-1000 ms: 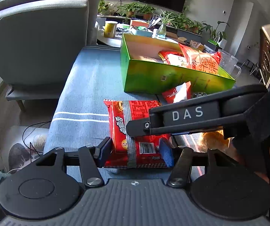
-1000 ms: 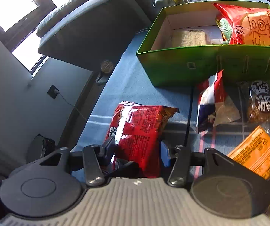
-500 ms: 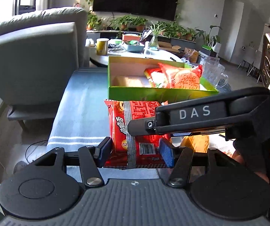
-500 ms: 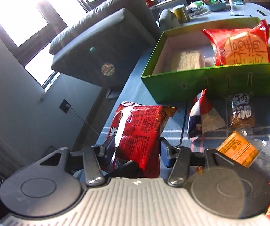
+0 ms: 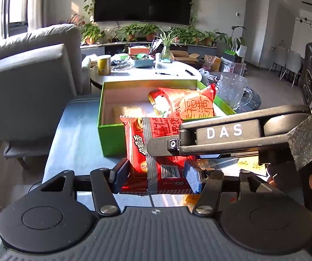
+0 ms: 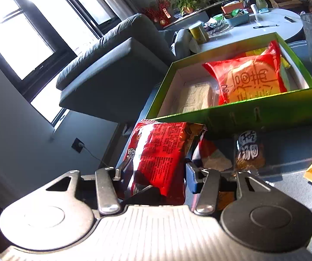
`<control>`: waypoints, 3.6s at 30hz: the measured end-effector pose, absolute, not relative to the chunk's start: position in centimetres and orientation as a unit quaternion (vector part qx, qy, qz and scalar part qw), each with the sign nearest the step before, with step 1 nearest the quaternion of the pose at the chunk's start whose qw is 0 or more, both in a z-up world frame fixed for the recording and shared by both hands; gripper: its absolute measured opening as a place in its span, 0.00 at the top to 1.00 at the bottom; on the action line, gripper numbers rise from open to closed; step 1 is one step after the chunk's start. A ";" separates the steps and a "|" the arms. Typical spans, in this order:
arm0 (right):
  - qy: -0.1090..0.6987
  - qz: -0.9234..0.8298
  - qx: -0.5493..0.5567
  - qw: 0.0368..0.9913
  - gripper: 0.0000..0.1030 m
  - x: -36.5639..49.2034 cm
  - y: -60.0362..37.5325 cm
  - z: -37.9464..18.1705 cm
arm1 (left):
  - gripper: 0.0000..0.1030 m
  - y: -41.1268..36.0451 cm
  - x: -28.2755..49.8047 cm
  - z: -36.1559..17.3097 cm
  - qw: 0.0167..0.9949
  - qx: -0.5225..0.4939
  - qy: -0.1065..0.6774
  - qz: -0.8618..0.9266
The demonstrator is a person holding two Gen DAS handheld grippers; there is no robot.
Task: Organize snacks
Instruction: 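Grasp the red biscuit pack with the left gripper while the right gripper grips it, then lower the red biscuit pack into the green box with both grippers and open them, then move both grippers back to the orange cake packet on the cloth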
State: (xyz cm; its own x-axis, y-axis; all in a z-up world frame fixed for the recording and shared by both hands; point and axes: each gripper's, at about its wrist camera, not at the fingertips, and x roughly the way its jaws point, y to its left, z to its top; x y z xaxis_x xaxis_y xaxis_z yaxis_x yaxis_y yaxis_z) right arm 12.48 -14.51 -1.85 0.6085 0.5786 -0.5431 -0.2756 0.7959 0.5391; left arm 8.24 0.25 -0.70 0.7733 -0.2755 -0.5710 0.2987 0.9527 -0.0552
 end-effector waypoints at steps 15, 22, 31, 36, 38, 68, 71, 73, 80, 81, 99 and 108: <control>0.333 0.242 0.211 0.887 0.50 14.3 -16.1 0.3 | 0.49 -0.8 10.4 1.8 0.951 0.028 0.265 -0.156; 0.296 0.248 0.200 0.901 0.50 16.0 -15.9 2.7 | 0.48 -0.5 12.4 3.6 0.962 0.020 0.227 -0.150; 0.293 0.255 0.187 0.902 0.49 19.7 -15.5 2.6 | 0.48 -0.6 16.6 2.8 0.965 0.009 0.221 -0.138; 0.307 0.247 0.181 0.901 0.49 21.8 -15.1 1.5 | 0.48 -0.1 18.8 1.1 0.963 -0.003 0.234 -0.138; 0.313 0.246 0.180 0.899 0.49 22.5 -14.9 0.8 | 0.48 0.3 19.7 0.4 0.961 -0.010 0.242 -0.137; 0.361 0.236 0.123 0.894 0.49 24.5 -12.5 -2.5 | 0.46 1.5 21.0 -3.5 0.944 -0.027 0.304 -0.122; 0.361 0.237 0.120 0.894 0.49 24.1 -12.5 -2.6 | 0.44 1.7 20.7 -3.6 0.945 -0.025 0.304 -0.118; 0.361 0.237 0.121 0.894 0.49 23.9 -12.6 -2.5 | 0.44 1.9 20.5 -3.5 0.945 -0.027 0.302 -0.118; 0.354 0.234 0.123 0.897 0.49 22.7 -12.9 -1.6 | 0.43 2.3 19.0 -2.5 0.948 -0.032 0.295 -0.111; 0.351 0.235 0.122 0.898 0.49 22.5 -12.9 -1.4 | 0.43 2.3 18.7 -2.4 0.949 -0.032 0.294 -0.110; 0.310 0.223 0.142 0.913 0.49 15.7 -16.7 1.4 | 0.39 0.9 11.4 -0.6 0.951 -0.031 0.281 -0.125; 0.317 0.195 0.136 0.918 0.47 10.9 -19.8 -0.6 | 0.37 -1.0 8.4 -2.4 0.941 -0.025 0.304 -0.145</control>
